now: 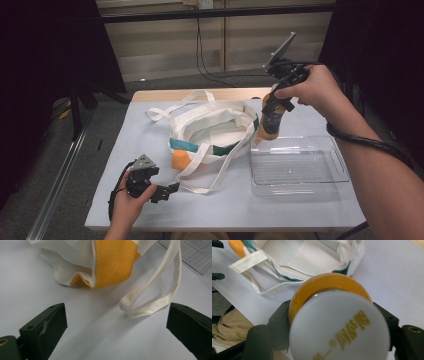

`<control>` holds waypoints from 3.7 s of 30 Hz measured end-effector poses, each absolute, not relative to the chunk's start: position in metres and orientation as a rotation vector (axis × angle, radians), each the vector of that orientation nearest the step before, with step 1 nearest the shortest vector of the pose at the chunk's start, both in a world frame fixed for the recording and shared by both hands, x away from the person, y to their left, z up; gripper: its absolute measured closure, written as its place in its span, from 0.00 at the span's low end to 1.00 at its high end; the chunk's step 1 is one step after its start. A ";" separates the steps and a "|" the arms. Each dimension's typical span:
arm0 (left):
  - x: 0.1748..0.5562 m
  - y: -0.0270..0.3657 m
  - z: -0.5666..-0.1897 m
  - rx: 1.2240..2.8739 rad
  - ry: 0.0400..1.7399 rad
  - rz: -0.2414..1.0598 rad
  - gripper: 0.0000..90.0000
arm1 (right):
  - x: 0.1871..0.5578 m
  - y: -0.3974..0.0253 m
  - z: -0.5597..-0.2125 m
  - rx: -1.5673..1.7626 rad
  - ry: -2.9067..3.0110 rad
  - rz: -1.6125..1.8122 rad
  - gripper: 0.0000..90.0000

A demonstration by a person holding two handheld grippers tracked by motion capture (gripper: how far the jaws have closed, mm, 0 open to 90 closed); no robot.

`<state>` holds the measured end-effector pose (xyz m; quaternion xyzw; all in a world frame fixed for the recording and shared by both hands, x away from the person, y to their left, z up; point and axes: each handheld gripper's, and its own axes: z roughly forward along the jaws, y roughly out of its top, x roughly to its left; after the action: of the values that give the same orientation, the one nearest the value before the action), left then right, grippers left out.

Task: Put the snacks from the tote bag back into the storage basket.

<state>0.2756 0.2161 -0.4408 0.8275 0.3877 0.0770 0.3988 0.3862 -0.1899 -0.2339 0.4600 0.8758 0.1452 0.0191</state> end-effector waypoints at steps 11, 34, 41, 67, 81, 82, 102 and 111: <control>0.275 0.216 -0.441 2.094 0.984 0.196 0.03 | 0.381 -0.193 -0.244 1.421 2.746 0.450 0.34; 0.275 0.215 -0.441 2.093 0.985 0.202 0.03 | 0.378 -0.193 -0.268 1.414 2.781 0.428 0.34; 0.275 0.216 -0.441 2.089 0.983 0.201 0.03 | 0.378 -0.192 -0.273 1.416 2.785 0.424 0.34; 0.275 0.217 -0.440 2.091 0.980 0.205 0.03 | 0.376 -0.190 -0.290 1.398 2.808 0.401 0.34; 0.275 0.217 -0.440 2.090 0.985 0.202 0.03 | 0.378 -0.185 -0.299 1.388 2.812 0.397 0.34; 0.275 0.217 -0.441 2.087 0.984 0.199 0.03 | 0.378 -0.185 -0.300 1.389 2.815 0.399 0.34; 0.275 0.218 -0.440 2.088 0.983 0.202 0.03 | 0.386 -0.174 -0.314 1.357 2.828 0.380 0.34; 0.275 0.218 -0.441 2.087 0.982 0.197 0.03 | 0.389 -0.172 -0.319 1.351 2.832 0.364 0.34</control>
<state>0.2748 0.2181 -0.4406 0.8257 0.3884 0.0780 0.4016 0.3887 -0.1721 -0.3186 0.4277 0.8965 0.1152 -0.0085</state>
